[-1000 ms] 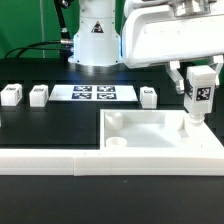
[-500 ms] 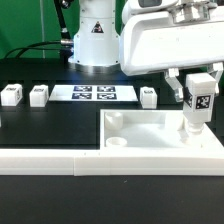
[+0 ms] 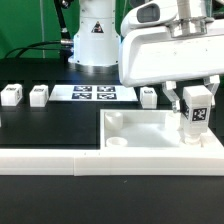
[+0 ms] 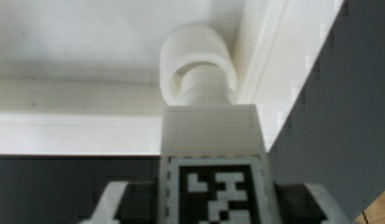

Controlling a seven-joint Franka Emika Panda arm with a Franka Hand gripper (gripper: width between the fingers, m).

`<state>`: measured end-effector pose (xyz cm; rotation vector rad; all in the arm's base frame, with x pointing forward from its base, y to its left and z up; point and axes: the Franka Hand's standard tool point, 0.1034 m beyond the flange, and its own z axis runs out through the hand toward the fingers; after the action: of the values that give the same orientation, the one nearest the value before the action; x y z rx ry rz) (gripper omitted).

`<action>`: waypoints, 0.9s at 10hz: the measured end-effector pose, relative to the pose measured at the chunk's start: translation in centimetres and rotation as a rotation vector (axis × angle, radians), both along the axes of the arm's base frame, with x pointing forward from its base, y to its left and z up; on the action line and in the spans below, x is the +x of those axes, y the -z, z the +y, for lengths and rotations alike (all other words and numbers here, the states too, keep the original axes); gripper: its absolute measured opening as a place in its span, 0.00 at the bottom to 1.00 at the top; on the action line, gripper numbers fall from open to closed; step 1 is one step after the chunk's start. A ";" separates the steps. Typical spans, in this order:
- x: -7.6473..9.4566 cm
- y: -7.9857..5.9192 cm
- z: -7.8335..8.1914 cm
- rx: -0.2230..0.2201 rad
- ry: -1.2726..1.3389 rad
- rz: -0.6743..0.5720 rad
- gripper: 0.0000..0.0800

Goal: Assemble square table

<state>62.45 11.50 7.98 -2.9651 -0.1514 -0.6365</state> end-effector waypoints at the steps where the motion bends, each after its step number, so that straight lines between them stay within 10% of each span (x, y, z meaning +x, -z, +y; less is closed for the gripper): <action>1: -0.1 0.2 0.0 0.000 0.000 0.002 0.36; 9: -0.5 1.1 0.0 0.007 0.042 -0.122 0.36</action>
Offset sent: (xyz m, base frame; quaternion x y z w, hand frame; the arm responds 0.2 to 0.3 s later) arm -0.0038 0.0022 -0.0143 -0.0098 0.0146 0.0042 0.9998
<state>61.91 11.51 6.84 -2.9299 -0.0973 -0.8220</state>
